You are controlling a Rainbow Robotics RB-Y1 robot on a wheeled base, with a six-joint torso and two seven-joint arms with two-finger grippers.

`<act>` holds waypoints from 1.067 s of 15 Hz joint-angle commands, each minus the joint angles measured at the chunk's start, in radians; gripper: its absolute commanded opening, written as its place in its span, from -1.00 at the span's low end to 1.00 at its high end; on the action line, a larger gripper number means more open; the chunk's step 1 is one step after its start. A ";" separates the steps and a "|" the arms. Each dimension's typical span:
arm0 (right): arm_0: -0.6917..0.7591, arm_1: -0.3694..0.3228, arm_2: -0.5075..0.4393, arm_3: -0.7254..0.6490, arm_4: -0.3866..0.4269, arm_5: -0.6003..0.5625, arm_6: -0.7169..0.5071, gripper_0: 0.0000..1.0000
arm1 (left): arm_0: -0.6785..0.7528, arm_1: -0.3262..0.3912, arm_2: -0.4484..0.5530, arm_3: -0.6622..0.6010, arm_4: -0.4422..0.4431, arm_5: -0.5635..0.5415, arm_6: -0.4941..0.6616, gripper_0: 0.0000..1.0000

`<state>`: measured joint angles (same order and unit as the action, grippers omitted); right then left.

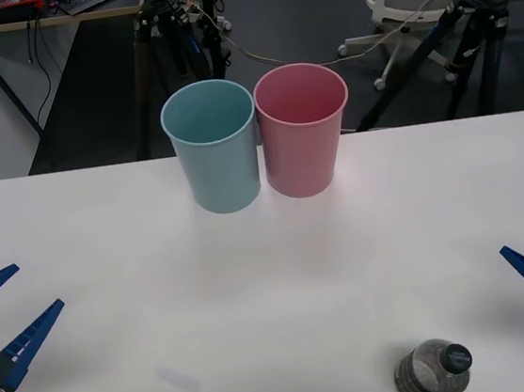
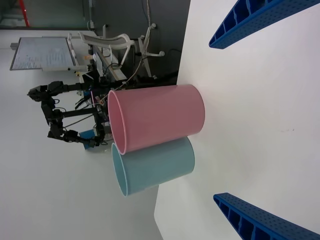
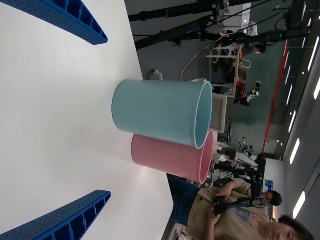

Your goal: Grasp the object on the table and drop it into the matching bin: aluminum can to the light blue bin, PET bottle to the pink bin.

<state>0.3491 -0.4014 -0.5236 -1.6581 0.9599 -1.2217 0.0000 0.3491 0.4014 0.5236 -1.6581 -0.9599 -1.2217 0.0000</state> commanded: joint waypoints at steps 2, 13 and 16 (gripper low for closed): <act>-0.022 0.029 -0.004 0.029 -0.013 0.013 0.000 1.00 | 0.000 0.000 0.000 0.000 0.000 0.000 0.000 1.00; -0.021 -0.028 0.001 0.107 -0.078 -0.025 0.109 1.00 | 0.000 0.000 0.000 0.000 0.000 0.000 0.000 1.00; 0.014 -0.050 0.013 0.106 -0.096 -0.021 0.209 1.00 | 0.000 0.000 0.000 0.000 0.000 0.000 0.000 1.00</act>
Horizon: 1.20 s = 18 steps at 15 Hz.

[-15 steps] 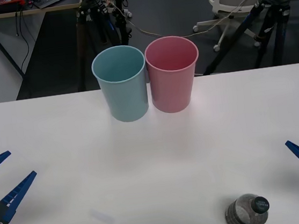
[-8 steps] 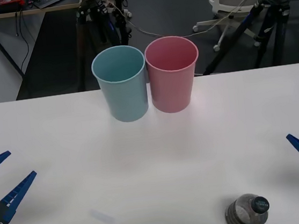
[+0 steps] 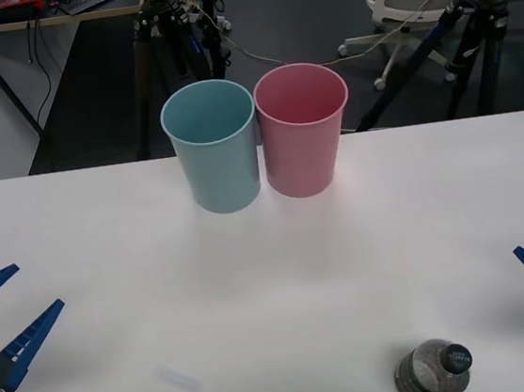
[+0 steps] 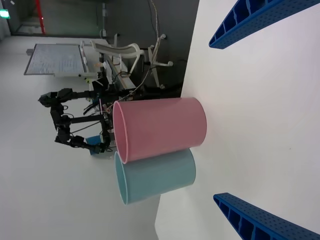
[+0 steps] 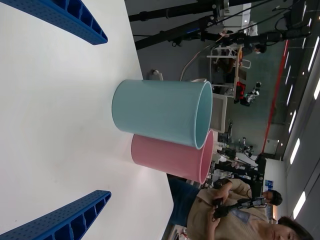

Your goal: Grasp the object on the table and drop it into the matching bin: aluminum can to the light blue bin, PET bottle to the pink bin.

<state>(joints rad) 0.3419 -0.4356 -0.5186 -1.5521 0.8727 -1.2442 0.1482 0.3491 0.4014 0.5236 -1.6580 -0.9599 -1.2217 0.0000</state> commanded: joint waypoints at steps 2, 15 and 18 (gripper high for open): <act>0.049 -0.034 0.015 0.000 -0.018 -0.012 0.117 1.00 | 0.000 0.000 0.000 0.000 0.000 0.000 0.000 1.00; 0.154 -0.103 0.077 0.095 0.029 -0.170 0.320 1.00 | 0.000 0.000 0.000 0.000 0.000 0.000 0.000 1.00; 0.075 -0.150 0.173 0.238 0.031 -0.268 0.459 1.00 | 0.000 0.000 0.000 0.000 0.000 0.000 0.000 1.00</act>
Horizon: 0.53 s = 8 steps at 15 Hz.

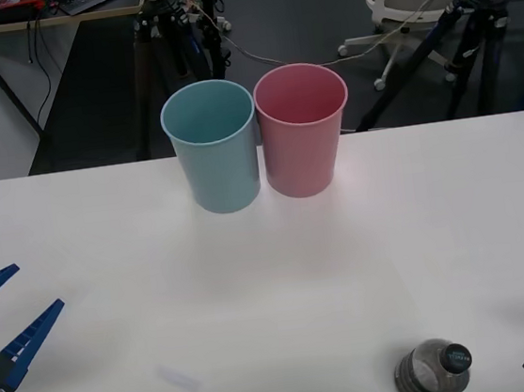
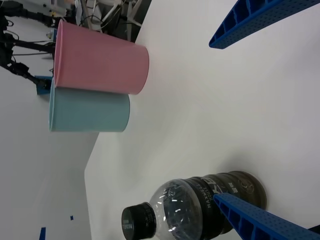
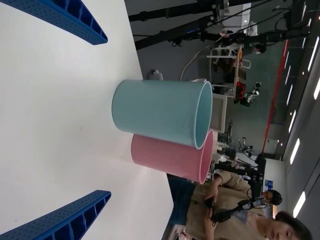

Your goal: Grasp the object on the table and drop it into the matching bin: aluminum can to the light blue bin, PET bottle to the pink bin.

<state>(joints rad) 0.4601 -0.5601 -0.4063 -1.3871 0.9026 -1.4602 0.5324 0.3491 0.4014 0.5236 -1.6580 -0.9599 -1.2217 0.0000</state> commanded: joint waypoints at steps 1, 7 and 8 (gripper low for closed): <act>-0.054 -0.034 0.093 0.092 0.001 -0.060 0.120 1.00 | 0.000 0.000 0.000 0.000 0.000 0.000 0.000 1.00; -0.084 -0.044 0.227 0.172 0.004 -0.072 0.262 1.00 | 0.000 0.000 0.000 0.000 0.000 0.000 0.000 1.00; -0.093 -0.046 0.227 0.191 0.009 -0.077 0.270 1.00 | 0.000 0.000 0.000 0.000 0.000 0.000 0.000 1.00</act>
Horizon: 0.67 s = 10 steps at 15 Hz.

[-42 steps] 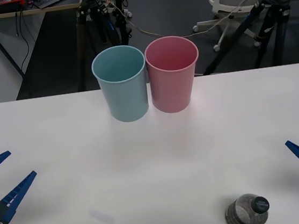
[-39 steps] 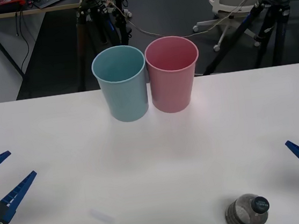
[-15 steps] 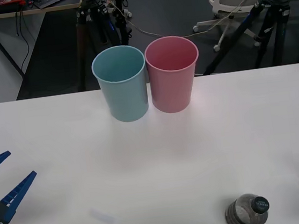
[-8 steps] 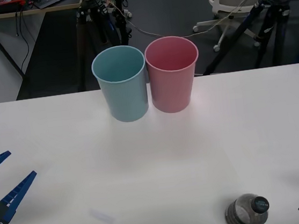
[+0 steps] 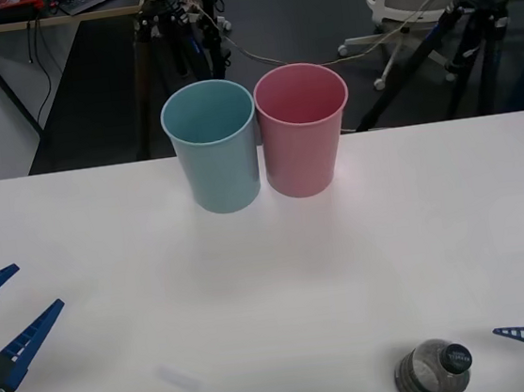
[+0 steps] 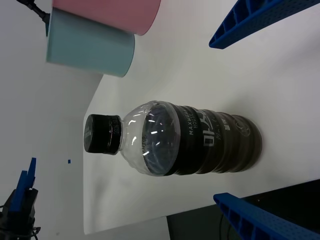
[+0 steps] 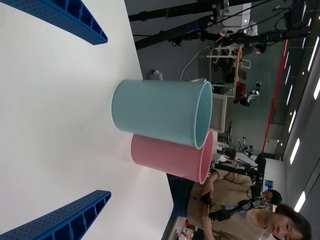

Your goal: Grasp the object on the table and drop it into the matching bin: aluminum can to the light blue bin, PET bottle to the pink bin.

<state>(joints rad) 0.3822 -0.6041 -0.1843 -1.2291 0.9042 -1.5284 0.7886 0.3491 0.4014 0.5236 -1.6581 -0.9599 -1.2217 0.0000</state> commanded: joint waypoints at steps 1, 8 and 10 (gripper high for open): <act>-0.028 -0.002 0.005 0.057 0.013 -0.013 0.024 1.00 | 0.000 0.000 0.000 0.000 0.000 0.000 0.000 1.00; -0.088 0.010 0.081 0.142 -0.013 -0.002 0.066 1.00 | 0.000 0.000 0.000 0.000 0.000 0.000 0.000 1.00; -0.100 0.023 0.098 0.142 -0.013 0.007 0.067 1.00 | 0.000 0.000 0.000 0.000 0.000 0.000 0.000 1.00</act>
<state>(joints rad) 0.2865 -0.5867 -0.0906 -1.0876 0.8915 -1.5233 0.8557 0.3491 0.4014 0.5236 -1.6581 -0.9599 -1.2217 0.0000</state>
